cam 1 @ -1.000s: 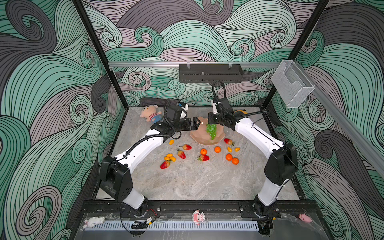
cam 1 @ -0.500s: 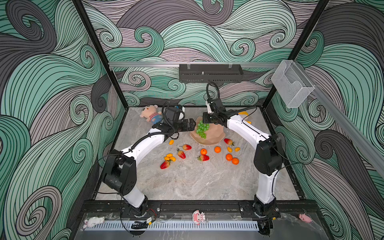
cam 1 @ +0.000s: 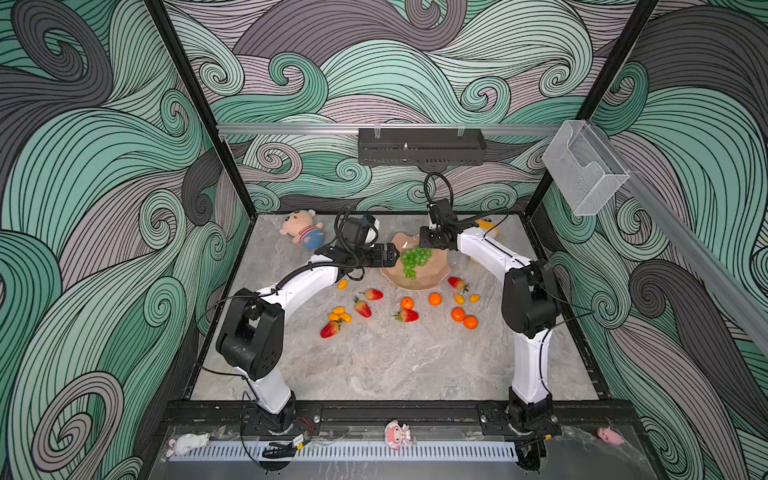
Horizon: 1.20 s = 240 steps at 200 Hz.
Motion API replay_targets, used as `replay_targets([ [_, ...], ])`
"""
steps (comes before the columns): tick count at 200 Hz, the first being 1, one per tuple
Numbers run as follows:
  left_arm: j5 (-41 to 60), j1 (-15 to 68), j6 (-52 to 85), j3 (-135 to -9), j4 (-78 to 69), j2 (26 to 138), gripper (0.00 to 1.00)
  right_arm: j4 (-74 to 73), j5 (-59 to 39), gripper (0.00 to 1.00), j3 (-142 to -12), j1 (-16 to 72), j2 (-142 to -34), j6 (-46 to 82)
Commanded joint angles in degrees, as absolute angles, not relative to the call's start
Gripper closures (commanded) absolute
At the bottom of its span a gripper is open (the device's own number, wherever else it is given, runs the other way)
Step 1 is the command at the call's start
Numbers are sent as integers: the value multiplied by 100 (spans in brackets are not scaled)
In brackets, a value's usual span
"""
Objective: Place and organize the fake fruits in the fruit bowl
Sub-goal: 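Lower the grapes into the bowl, open the right gripper while the left arm approaches, then move the right gripper to the red-and-yellow strawberry beside the bowl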
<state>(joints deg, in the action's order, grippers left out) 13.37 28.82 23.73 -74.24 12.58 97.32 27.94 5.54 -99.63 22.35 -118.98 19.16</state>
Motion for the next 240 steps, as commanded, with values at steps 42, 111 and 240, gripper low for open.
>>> replay_targets([
  [42, 1301, 3228, 2182, -7651, 1256, 9888, 2, 3063, 958, 100, -9897, 2058, -12009, 2063],
  [111, -29, 3972, 2057, -6944, 640, 9477, 1, 3104, 1002, 76, -9734, 1961, -11785, 2006],
  [240, 202, 5004, 1832, -6776, 439, 9271, 2, 2903, 173, 69, -7178, 1616, -9476, 2060],
])
